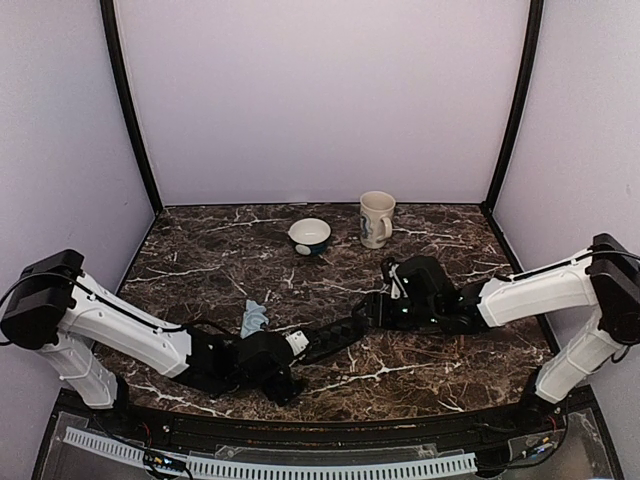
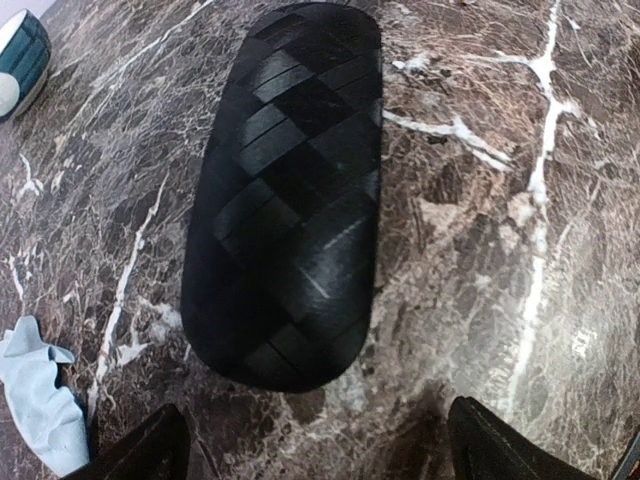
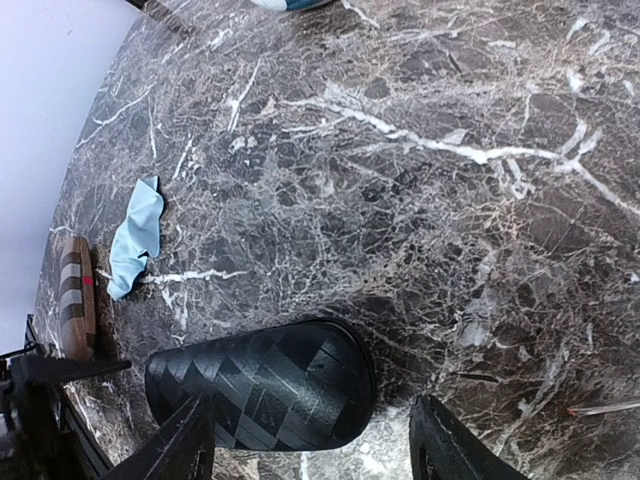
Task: Organize the sunglasses
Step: Fold the case with sunglasses at the center of the board, then move the case with sunglasses to the center of the board.
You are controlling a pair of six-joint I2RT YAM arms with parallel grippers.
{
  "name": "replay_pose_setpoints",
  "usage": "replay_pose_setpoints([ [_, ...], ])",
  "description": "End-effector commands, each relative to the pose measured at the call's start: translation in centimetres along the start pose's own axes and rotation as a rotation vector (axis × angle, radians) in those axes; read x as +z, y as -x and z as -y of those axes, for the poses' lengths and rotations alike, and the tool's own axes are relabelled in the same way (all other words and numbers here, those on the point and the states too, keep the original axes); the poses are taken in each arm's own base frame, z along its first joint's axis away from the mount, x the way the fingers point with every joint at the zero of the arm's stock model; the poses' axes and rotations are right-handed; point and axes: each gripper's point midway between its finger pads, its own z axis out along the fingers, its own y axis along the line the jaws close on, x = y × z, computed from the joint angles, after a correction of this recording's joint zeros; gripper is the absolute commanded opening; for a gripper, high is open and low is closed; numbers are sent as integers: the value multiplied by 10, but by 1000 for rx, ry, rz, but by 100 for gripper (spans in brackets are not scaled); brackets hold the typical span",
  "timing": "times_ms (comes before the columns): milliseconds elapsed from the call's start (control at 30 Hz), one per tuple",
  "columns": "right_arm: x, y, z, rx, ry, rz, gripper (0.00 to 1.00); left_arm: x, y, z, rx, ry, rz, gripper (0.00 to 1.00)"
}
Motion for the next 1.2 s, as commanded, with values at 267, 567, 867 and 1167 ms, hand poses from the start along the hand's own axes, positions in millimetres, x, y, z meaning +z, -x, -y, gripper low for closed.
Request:
replay_pose_setpoints([
  [267,-17,3,12,-34,-52,23,68,31,29,3,-16,-271,-30,99],
  [567,-23,8,16,-27,-53,44,68,54,60,-13,-44,-294,-47,65],
  [867,-28,9,27,-21,-64,58,68,73,68,-75,-148,-166,-80,42],
  [1167,-26,10,35,-10,-65,58,68,94,64,-153,-251,13,-102,43],
])
